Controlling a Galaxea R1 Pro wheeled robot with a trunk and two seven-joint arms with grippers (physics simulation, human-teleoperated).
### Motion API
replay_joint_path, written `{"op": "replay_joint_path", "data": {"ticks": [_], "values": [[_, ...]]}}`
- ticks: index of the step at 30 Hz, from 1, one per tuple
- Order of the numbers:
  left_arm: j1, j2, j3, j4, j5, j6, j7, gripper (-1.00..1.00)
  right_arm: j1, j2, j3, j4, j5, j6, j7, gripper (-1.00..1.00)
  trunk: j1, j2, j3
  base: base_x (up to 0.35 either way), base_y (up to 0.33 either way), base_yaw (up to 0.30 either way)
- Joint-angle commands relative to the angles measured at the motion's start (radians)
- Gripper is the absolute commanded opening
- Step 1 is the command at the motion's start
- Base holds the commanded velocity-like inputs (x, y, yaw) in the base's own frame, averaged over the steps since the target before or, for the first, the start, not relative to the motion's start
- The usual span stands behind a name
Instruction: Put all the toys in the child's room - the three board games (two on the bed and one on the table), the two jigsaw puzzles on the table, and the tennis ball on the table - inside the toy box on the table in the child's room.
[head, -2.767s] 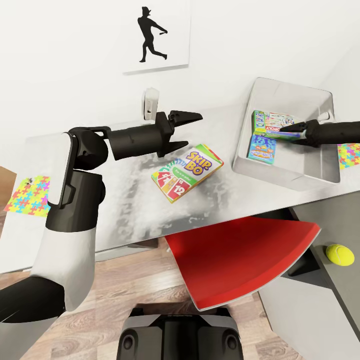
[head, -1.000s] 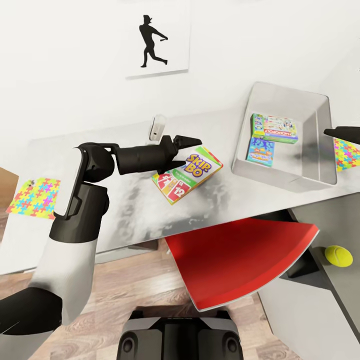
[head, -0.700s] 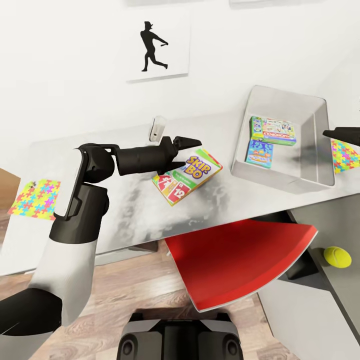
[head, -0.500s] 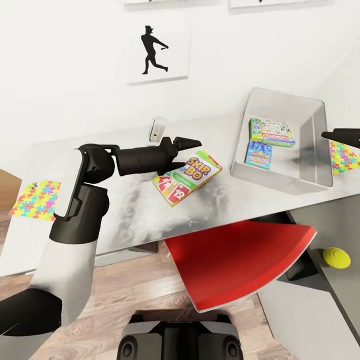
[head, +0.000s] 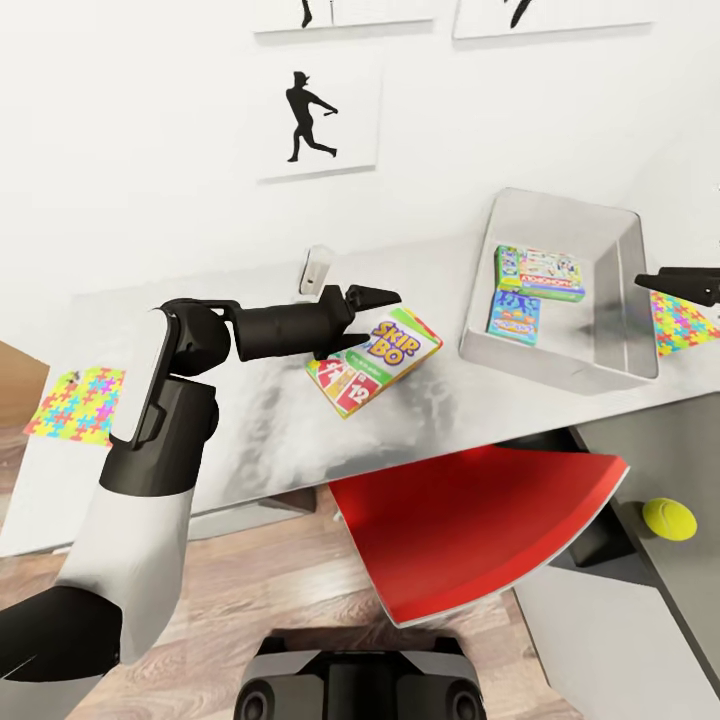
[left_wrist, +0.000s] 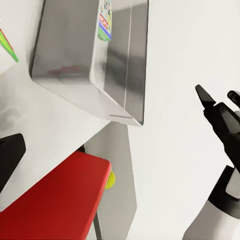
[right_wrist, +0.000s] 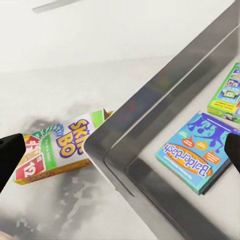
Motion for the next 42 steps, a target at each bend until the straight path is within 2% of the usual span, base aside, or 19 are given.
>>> {"op": "replay_joint_path", "data": {"ticks": [1,9,15,20,25,28,31,38,42], "values": [[0.002,0.001,0.001,0.000,0.009,0.001,0.010,1.00,0.000,0.000,-0.001,0.000,0.005,0.003,0.006,1.00,0.000,-0.001,0.001,0.000,0.000,0.000],[0.013,0.006,0.000,0.000,0.009,0.002,0.010,1.00,0.002,-0.001,-0.001,0.000,0.007,0.003,0.004,1.00,0.000,-0.001,0.013,0.000,0.000,0.000],[0.044,0.009,-0.002,0.000,0.006,0.003,0.012,1.00,0.006,-0.005,-0.002,0.000,0.013,0.003,-0.001,1.00,0.000,-0.001,0.022,0.000,0.000,0.000],[0.082,0.010,-0.003,0.000,-0.001,0.005,0.014,1.00,0.028,-0.008,-0.010,0.007,0.039,0.003,-0.026,1.00,0.000,-0.001,0.030,0.000,0.000,-0.012],[0.097,0.009,-0.004,0.000,-0.004,0.006,0.014,1.00,0.053,-0.008,-0.040,0.010,0.061,0.003,-0.051,1.00,0.000,-0.001,0.038,0.000,0.000,-0.037],[0.105,0.006,-0.006,0.000,-0.005,0.007,0.014,1.00,0.079,-0.009,-0.080,0.012,0.074,0.003,-0.065,1.00,0.000,-0.001,0.043,0.000,0.000,-0.048],[0.108,0.006,-0.008,0.000,-0.006,0.007,0.015,1.00,0.092,-0.009,-0.098,0.012,0.078,0.003,-0.071,1.00,0.000,-0.001,0.047,0.000,0.000,-0.052],[0.118,0.005,-0.011,0.000,-0.007,0.007,0.015,1.00,0.106,-0.007,-0.116,0.013,0.084,0.003,-0.077,1.00,0.000,-0.001,0.058,0.000,0.000,-0.057],[0.143,0.006,-0.009,0.000,-0.008,0.007,0.015,1.00,0.113,0.001,-0.120,0.013,0.088,0.003,-0.079,1.00,0.000,-0.001,0.065,0.000,0.000,-0.059]]}}
